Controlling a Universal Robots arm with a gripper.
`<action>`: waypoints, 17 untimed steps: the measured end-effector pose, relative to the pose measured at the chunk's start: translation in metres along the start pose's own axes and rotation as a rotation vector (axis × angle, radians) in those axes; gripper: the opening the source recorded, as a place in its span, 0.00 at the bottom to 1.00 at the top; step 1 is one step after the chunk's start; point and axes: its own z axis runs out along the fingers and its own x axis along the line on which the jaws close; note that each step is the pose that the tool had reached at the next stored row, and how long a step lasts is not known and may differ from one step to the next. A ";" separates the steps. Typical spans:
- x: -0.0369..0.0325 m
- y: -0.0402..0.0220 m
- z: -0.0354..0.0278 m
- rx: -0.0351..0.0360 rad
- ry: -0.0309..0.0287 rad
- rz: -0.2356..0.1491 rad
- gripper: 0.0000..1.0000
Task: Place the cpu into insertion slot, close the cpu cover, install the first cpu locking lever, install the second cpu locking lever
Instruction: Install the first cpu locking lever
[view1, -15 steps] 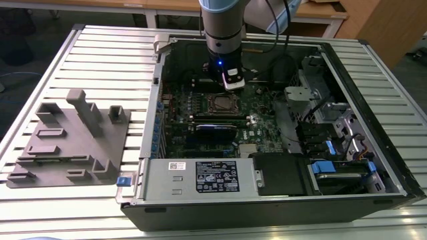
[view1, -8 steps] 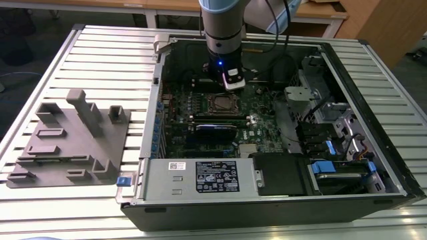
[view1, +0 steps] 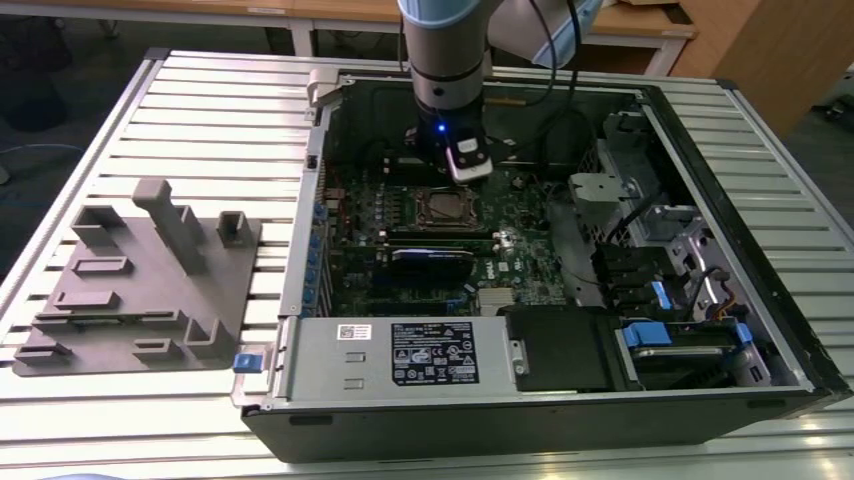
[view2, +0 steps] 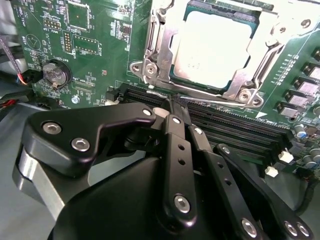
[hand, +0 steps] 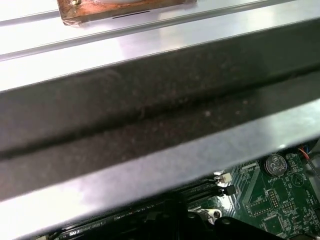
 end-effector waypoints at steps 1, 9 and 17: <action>0.0000 -0.0002 0.0001 0.0006 0.0004 -0.004 0.11; -0.0002 -0.0002 -0.0008 0.0016 0.0016 -0.011 0.11; -0.0013 0.0003 -0.0015 0.0138 -0.0019 -0.013 0.11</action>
